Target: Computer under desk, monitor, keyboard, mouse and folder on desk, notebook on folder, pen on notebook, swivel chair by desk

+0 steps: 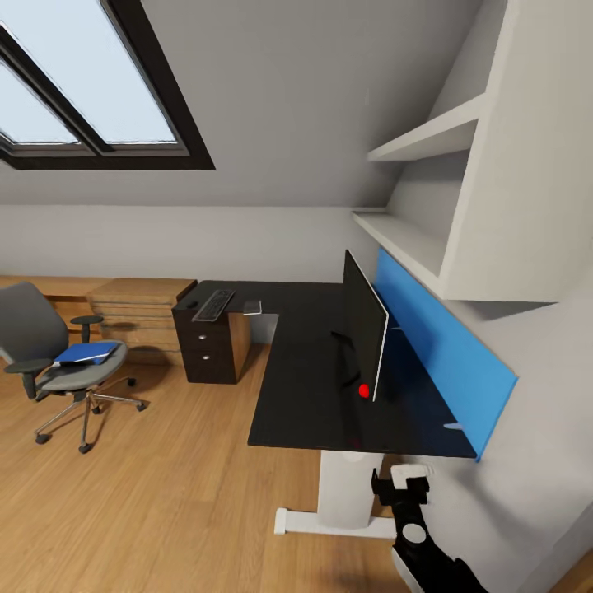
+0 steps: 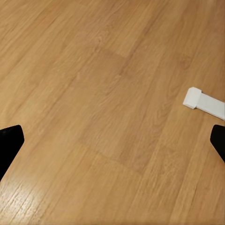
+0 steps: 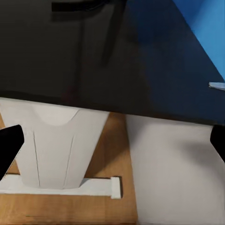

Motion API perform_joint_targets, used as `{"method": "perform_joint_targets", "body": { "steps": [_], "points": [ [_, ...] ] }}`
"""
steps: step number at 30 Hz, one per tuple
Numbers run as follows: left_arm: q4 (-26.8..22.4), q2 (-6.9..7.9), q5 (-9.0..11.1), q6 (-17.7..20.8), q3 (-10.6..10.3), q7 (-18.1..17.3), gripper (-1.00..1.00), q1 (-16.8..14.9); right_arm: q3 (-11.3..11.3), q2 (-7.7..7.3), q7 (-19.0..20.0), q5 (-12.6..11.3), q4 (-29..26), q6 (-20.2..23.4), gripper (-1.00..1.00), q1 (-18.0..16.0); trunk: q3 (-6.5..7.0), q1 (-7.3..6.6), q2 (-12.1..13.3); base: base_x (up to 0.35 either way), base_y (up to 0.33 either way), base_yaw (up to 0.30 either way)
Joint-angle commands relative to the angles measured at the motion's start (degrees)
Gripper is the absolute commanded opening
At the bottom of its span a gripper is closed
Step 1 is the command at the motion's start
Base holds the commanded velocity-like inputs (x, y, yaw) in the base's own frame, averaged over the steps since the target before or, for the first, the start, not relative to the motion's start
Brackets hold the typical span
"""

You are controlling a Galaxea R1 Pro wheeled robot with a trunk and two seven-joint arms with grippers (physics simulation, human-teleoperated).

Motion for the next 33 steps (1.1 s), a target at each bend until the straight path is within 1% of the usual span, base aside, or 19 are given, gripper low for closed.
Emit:
{"method": "perform_joint_targets", "body": {
  "steps": [1, 2, 3, 5, 6, 8, 9, 10, 13, 16, 21, 31, 33],
  "points": [
    [-0.05, 0.01, 0.09, -0.1, -0.52, 0.49, 1.0, -0.04, 0.45, -0.08, 0.48, -0.99, 1.8, -0.87, 1.0, -0.85, -0.14, 0.03, -0.14, 0.0, 0.0, 0.0],
    [-0.05, -0.01, 0.09, -0.1, -0.54, 0.46, 1.0, -0.04, 0.45, -0.09, 1.08, -1.88, 2.91, -1.35, 1.0, -1.31, -0.14, 0.03, -0.14, 0.0, 0.0, 0.0],
    [-0.05, -0.02, 0.09, -0.1, -0.55, 0.42, 1.0, -0.04, 0.48, -0.1, 2.4, -3.78, 4.76, -1.94, 1.0, -1.87, -0.14, 0.03, -0.14, 0.0, 0.0, 0.0],
    [-0.05, -0.02, 0.09, -0.1, -0.56, 0.41, 1.0, -0.04, 0.5, -0.09, 3.71, -4.37, 6.98, -2.41, 1.0, -2.0, -0.14, 0.03, -0.14, 0.0, 0.0, 0.0],
    [-0.05, -0.06, 0.04, -0.1, -0.6, 0.37, 1.0, -0.04, 0.54, -0.08, 4.78, -4.63, 9.46, -3.35, 1.0, -2.05, -0.14, 0.03, -0.14, 0.0, 0.0, 0.0],
    [-0.05, -0.09, -0.04, -0.13, -0.6, 0.33, 1.0, -0.04, 0.59, -0.08, 7.14, -4.88, 16.51, -8.48, 1.0, -2.11, -0.14, 0.03, -0.14, 0.0, 0.0, 0.0],
    [-0.05, -0.1, -0.06, -0.12, -0.59, 0.34, 1.0, -0.04, 0.54, -0.1, 8.24, -4.93, 21.35, -12.67, 1.0, -2.12, -0.14, 0.03, -0.14, 0.0, 0.0, 0.0],
    [-0.05, -0.11, -0.07, -0.11, -0.59, 0.35, 1.0, -0.04, 0.5, -0.13, 8.7, -4.94, 24.24, -14.76, 1.0, -2.13, -0.14, 0.03, -0.14, 0.0, 0.0, 0.0],
    [-0.05, -0.14, -0.08, -0.11, -0.59, 0.39, 1.0, -0.04, 0.41, -0.19, 9.6, -4.9, 28.97, -17.31, 1.0, -2.06, -0.14, 0.03, -0.14, 0.0, 0.0, 0.0],
    [-0.05, -0.24, 0.01, -0.1, -0.64, 0.44, 1.0, -0.04, 0.37, -0.29, 11.02, -4.82, 30.74, -18.24, 1.0, -1.43, -0.14, 0.03, -0.14, 0.0, 0.0, 0.0],
    [-0.05, -0.35, 0.24, -0.1, -0.65, 0.56, 1.0, -0.04, 0.35, -0.24, 11.73, -4.79, 31.31, -18.52, 1.0, -0.4, -0.14, 0.03, -0.14, 0.0, 0.0, 0.0],
    [-0.05, -0.38, 0.22, -0.1, -0.65, 0.58, 1.0, -0.04, 0.33, -0.35, 11.72, -4.8, 31.36, -18.72, 1.0, -0.3, -0.14, 0.03, -0.14, 0.0, 0.0, 0.0],
    [0.01, -0.38, 0.24, 0.24, -0.66, 0.5, 1.0, -0.04, 0.35, -0.29, 11.72, -4.86, 31.36, -18.73, 1.0, -0.3, -0.14, 0.03, -0.14, 0.0, 0.0, 0.189]
  ]
}}
